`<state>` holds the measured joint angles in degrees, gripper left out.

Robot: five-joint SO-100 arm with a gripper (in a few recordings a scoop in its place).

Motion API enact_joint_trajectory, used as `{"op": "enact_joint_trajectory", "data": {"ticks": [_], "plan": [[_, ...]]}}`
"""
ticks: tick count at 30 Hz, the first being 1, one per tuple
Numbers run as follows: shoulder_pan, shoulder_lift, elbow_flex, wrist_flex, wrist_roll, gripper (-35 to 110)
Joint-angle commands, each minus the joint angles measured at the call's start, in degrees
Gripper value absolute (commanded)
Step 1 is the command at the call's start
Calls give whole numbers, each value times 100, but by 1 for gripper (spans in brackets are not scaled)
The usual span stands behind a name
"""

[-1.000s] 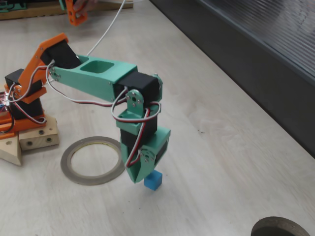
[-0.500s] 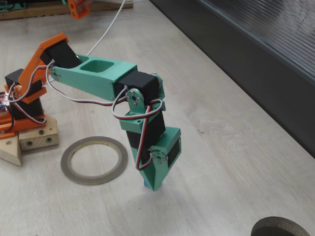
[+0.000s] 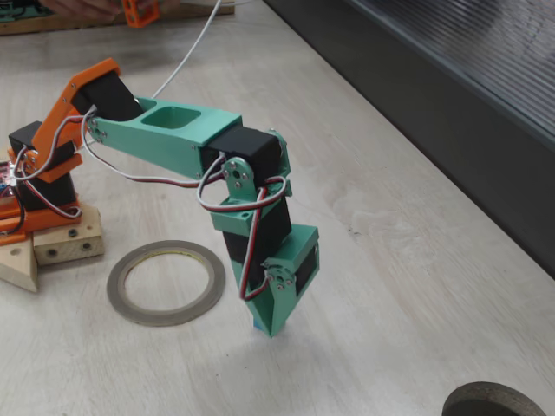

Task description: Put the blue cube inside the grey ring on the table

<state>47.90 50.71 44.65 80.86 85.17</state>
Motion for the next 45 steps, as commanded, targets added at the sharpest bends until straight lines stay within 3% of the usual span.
{"op": "enact_joint_trajectory", "data": {"ticks": [1,9,16,28,33,45], "plan": [[88,211,-62,9,18,0],[88,220,-53,105,18,0],[97,220,-114,984,9,0],[97,229,-114,1160,0,25],[97,229,-123,1758,0,25],[105,220,-123,1749,0,25]]}}
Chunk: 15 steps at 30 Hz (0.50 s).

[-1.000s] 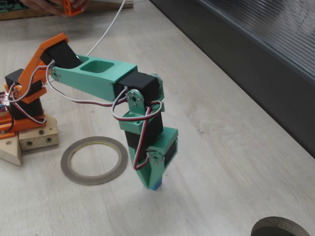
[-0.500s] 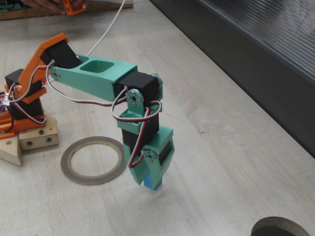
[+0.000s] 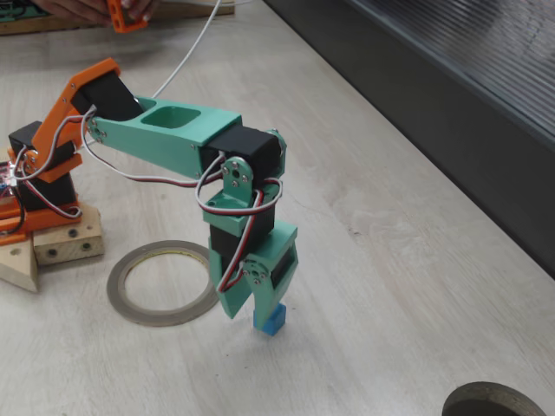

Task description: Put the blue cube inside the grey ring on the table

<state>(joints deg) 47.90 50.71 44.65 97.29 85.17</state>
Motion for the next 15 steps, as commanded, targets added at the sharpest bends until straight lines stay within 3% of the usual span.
{"op": "enact_joint_trajectory", "data": {"ticks": [1,8,15], "plan": [[105,220,-123,97,0,25],[105,220,-123,97,0,26],[105,220,-123,158,0,41]]}}
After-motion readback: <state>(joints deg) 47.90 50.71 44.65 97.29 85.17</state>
